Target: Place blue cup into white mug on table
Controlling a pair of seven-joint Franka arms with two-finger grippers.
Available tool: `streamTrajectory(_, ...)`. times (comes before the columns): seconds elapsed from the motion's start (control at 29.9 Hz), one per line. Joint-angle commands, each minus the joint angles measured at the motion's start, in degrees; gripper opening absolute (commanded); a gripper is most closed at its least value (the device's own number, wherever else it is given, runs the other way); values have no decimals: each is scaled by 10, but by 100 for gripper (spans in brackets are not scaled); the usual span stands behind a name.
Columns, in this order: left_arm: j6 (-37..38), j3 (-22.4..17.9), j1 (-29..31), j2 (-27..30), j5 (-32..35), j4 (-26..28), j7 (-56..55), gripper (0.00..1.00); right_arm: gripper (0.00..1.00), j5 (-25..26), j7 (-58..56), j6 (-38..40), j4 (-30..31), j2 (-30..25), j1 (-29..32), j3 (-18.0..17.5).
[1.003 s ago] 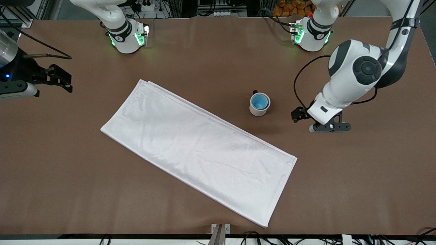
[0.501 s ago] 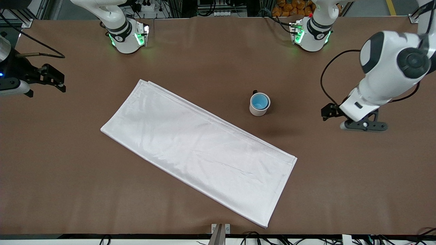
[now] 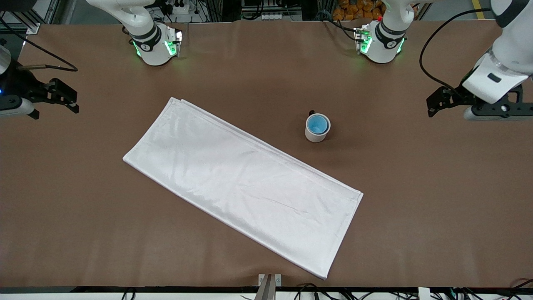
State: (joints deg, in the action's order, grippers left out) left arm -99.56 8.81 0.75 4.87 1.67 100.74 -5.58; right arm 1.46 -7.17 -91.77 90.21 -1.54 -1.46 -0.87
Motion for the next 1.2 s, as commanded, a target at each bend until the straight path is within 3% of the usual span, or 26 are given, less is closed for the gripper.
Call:
streamTrajectory(0.0, 17, -13, -7, -8, -12, -29, 22, 100, 100, -9, -8, 3, -5, -7, 13, -3)
streamTrajectory(0.27, 35, -25, -8, -11, -51, -58, 40, 100, 100, -9, -9, 4, -6, -7, 14, -3)
streamTrajectory(0.53, 74, -51, -10, -7, -48, -78, 52, 100, 100, -8, -10, 3, -6, -6, 14, -4)
streamTrajectory(1.17, 73, -48, -19, -49, -45, -100, 58, 100, 100, -11, -22, -4, -6, 0, 13, -5)
